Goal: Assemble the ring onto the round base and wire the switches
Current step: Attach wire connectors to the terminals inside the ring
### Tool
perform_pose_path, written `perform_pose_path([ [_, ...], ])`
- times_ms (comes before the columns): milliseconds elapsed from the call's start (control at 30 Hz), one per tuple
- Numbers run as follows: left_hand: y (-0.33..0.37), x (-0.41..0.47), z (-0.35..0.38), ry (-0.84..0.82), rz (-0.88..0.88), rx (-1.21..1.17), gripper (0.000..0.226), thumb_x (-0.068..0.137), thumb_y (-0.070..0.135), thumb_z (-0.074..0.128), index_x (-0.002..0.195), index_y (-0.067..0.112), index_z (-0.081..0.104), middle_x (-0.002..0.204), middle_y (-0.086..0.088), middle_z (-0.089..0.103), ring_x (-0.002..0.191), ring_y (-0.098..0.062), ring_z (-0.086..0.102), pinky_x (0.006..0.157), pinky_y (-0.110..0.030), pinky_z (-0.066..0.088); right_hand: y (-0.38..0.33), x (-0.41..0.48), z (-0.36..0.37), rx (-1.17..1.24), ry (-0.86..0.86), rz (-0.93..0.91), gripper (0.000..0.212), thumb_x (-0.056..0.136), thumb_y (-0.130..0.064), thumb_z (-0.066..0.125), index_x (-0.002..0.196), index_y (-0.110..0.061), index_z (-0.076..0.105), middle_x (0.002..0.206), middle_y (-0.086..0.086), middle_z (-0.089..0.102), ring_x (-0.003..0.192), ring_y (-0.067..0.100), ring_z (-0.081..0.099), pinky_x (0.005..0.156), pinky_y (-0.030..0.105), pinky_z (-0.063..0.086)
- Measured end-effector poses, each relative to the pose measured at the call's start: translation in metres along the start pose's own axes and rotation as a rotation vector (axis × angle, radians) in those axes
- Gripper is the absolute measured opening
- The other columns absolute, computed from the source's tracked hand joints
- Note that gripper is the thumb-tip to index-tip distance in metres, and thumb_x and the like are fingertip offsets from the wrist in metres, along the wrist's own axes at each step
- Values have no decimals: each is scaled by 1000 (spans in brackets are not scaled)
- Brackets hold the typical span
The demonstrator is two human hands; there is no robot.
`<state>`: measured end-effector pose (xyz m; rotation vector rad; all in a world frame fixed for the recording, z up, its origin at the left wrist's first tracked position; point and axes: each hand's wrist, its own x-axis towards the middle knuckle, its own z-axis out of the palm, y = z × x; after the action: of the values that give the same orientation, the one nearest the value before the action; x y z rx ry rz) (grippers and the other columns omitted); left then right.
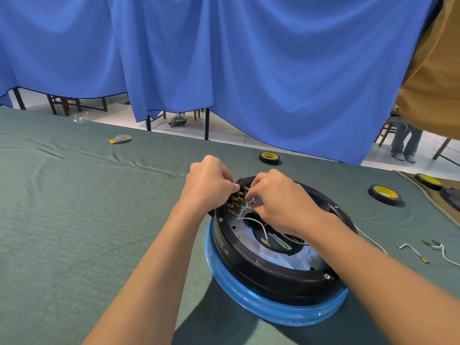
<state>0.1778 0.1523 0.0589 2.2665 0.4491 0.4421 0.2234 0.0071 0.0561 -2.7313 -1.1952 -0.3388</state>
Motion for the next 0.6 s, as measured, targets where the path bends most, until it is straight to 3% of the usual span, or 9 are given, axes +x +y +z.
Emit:
perform_pose_path([
  [233, 1, -2, 1, 25, -11, -20, 11, 81, 20, 78, 91, 17, 77, 95, -11, 72, 101, -25, 63, 87, -39, 55, -2, 3, 3, -13, 77, 14, 21, 86, -12, 64, 94, -26, 77, 104, -5, 61, 103, 17, 46, 73, 34, 43],
  [367, 2, -3, 2, 33, -14, -13, 11, 83, 19, 77, 92, 16, 76, 96, -11, 72, 101, -25, 63, 86, -39, 56, -2, 4, 5, 14, 90, 40, 16, 88, -18, 67, 97, -27, 76, 105, -5, 58, 100, 17, 47, 71, 33, 44],
  [500, 5, -4, 5, 22, -3, 39, 9, 87, 17, 70, 94, 13, 73, 99, -11, 71, 100, -28, 63, 87, -41, 55, 3, -4, 0, 73, 59, 35, 19, 91, -34, 63, 107, -28, 72, 108, -3, 58, 104, 17, 49, 82, 38, 50],
  [600, 11, -7, 15, 44, 35, 158, 21, 92, 23, 63, 102, 5, 67, 102, -12, 67, 100, -33, 60, 81, -38, 52, 16, -22, -10, 77, 90, 51, 20, 93, -37, 57, 104, -30, 72, 107, -4, 61, 103, 16, 50, 84, 38, 48],
])
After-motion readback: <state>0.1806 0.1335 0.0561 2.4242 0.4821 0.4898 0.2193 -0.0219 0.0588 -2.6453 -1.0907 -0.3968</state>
